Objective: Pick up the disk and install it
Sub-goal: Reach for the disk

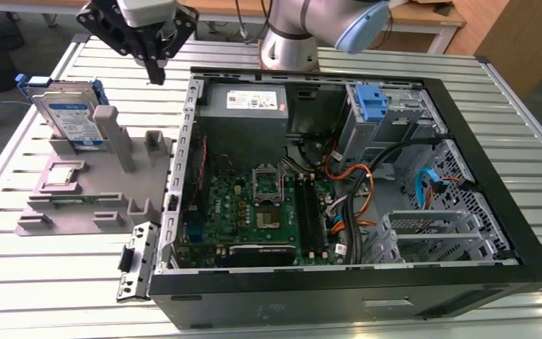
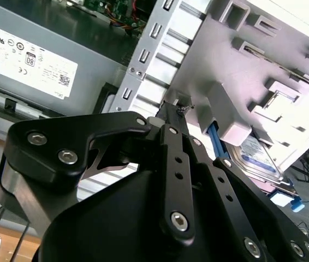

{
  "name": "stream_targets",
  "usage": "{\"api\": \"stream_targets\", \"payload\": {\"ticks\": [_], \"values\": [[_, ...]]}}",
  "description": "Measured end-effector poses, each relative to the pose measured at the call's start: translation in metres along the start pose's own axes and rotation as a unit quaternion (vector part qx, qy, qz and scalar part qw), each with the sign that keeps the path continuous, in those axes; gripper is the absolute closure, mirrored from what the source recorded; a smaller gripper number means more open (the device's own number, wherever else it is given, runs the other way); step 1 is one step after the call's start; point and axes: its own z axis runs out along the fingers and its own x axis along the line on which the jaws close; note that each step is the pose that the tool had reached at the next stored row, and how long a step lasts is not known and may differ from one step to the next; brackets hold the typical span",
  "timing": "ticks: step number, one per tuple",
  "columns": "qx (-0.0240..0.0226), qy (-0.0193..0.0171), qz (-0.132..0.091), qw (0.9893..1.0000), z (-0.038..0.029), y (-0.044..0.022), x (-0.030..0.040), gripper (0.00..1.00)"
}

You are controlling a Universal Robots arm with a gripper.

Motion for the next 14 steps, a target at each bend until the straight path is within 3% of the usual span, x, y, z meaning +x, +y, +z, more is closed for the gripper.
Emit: {"api": "stream_targets", "payload": {"ticks": [14], "values": [[-0.0001, -0.0013, 0.000, 1.0000, -0.0004, -0.0024, 0.0318, 0.90]]}}
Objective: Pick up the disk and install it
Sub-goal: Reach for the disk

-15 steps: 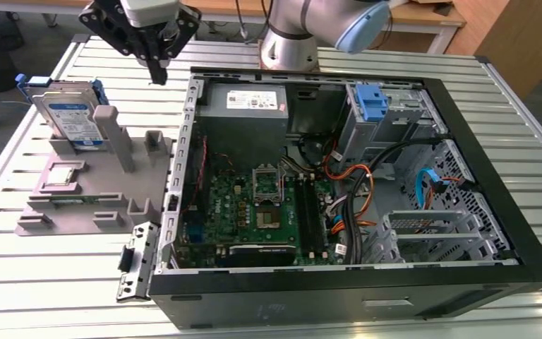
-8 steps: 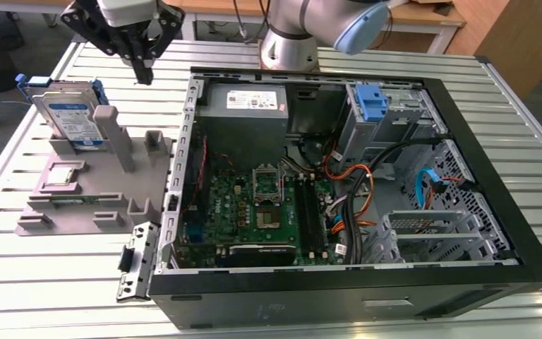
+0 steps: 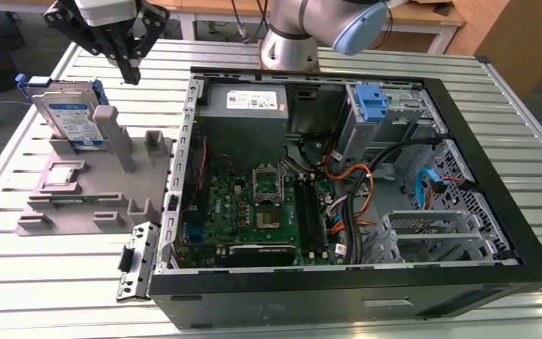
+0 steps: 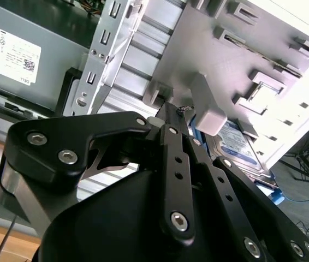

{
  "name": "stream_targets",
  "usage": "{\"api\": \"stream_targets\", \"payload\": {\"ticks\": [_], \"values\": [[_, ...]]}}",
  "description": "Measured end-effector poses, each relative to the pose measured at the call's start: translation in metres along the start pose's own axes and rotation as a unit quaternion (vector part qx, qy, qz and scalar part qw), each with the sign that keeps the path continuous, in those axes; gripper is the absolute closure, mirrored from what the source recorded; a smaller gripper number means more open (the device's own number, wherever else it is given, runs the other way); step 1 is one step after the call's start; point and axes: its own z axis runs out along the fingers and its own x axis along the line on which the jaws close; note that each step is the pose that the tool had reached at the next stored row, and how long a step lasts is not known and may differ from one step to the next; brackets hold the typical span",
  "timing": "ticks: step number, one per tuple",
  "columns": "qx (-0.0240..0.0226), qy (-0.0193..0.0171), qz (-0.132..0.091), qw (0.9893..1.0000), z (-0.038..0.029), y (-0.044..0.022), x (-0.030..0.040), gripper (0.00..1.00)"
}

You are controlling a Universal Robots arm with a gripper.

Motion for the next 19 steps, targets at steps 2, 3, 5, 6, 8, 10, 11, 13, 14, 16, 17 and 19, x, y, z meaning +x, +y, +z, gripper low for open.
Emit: {"api": "stream_targets", "payload": {"ticks": [2, 3, 5, 6, 8, 10, 11, 13, 14, 16, 17, 19], "values": [[0.0000, -0.0001, 0.000, 1.0000, -0.0001, -0.0002, 0.0034, 0.90], [0.0000, -0.0001, 0.000, 1.0000, -0.0002, -0.0003, 0.0049, 0.90], [0.0000, -0.0001, 0.000, 1.0000, -0.0002, -0.0005, 0.0072, 0.90], [0.0000, -0.0001, 0.000, 1.0000, -0.0002, -0.0006, 0.0081, 0.90], [0.0000, -0.0001, 0.000, 1.0000, -0.0003, -0.0007, 0.0100, 0.90], [0.0000, -0.0001, 0.000, 1.0000, -0.0003, -0.0008, 0.0108, 0.90], [0.0000, -0.0001, 0.000, 1.0000, -0.0003, -0.0008, 0.0108, 0.90], [0.0000, -0.0001, 0.000, 1.0000, -0.0003, -0.0008, 0.0110, 0.90], [0.0000, -0.0001, 0.000, 1.0000, -0.0003, -0.0008, 0.0110, 0.90], [0.0000, -0.0001, 0.000, 1.0000, -0.0003, -0.0009, 0.0114, 0.90], [0.0000, -0.0001, 0.000, 1.0000, -0.0004, -0.0009, 0.0118, 0.90], [0.0000, -0.0001, 0.000, 1.0000, -0.0004, -0.0009, 0.0123, 0.90]]}}
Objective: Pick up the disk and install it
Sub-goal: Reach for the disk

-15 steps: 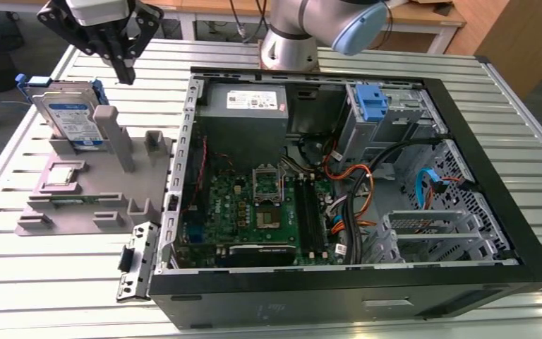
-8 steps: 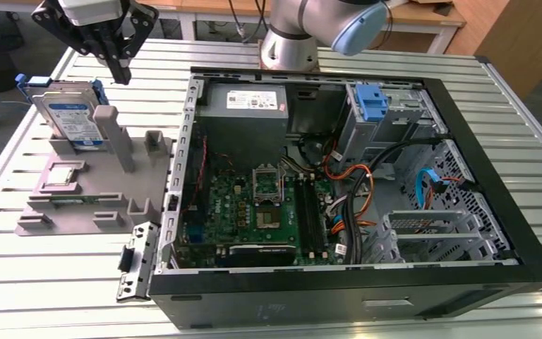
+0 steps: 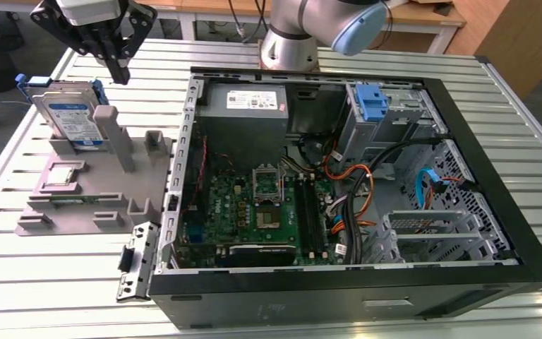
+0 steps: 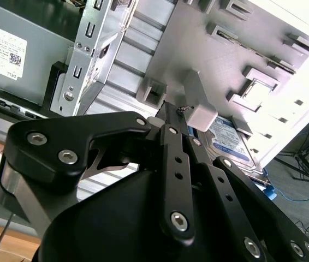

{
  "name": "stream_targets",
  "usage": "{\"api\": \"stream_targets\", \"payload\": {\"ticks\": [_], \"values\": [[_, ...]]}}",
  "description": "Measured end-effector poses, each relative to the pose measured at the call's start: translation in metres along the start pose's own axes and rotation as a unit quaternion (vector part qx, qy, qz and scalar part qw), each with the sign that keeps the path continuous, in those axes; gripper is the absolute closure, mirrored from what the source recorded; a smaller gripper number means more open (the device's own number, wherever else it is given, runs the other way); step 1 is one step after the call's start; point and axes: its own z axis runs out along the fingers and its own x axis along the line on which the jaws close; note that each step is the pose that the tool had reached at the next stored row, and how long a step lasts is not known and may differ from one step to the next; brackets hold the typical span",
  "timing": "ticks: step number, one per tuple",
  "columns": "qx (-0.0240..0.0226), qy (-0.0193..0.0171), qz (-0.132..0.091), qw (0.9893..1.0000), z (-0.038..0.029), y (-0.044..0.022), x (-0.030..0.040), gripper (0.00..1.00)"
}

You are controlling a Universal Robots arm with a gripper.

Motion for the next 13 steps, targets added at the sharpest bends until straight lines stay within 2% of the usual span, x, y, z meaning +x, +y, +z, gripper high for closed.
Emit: {"api": "stream_targets", "payload": {"ticks": [6, 13], "values": [[0.0000, -0.0001, 0.000, 1.0000, 0.0000, -0.0003, 0.0034, 0.90], [0.0000, -0.0002, 0.000, 1.0000, 0.0001, -0.0011, 0.0140, 0.90]]}}
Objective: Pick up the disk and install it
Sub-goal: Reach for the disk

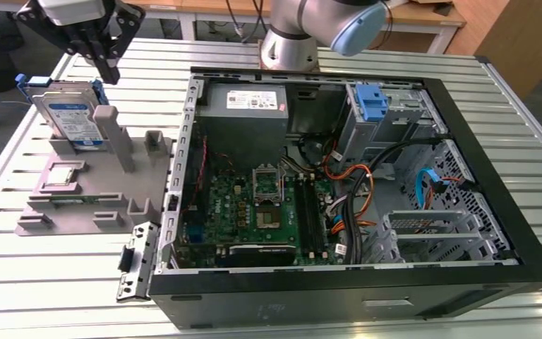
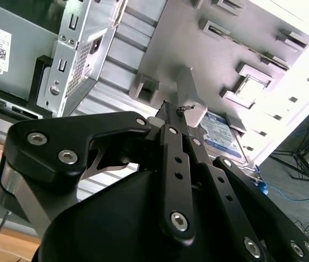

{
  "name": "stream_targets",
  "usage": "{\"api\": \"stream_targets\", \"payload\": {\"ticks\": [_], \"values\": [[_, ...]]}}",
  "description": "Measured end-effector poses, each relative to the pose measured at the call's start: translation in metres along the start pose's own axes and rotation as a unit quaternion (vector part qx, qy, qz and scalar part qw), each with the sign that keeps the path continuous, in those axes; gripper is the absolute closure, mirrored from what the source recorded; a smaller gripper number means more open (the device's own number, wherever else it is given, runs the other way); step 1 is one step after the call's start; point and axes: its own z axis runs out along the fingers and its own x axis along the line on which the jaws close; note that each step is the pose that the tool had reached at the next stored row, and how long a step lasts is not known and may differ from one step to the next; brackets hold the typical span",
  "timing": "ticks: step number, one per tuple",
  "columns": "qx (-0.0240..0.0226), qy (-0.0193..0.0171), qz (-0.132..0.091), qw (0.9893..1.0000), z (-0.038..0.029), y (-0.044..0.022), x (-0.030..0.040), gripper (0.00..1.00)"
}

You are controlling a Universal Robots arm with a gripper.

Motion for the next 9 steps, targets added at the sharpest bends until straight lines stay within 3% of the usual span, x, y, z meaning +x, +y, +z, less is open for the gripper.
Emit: {"api": "stream_targets", "payload": {"ticks": [9], "values": [[0.0000, 0.0000, 0.000, 1.0000, 0.0005, -0.0011, 0.0142, 0.90]]}}
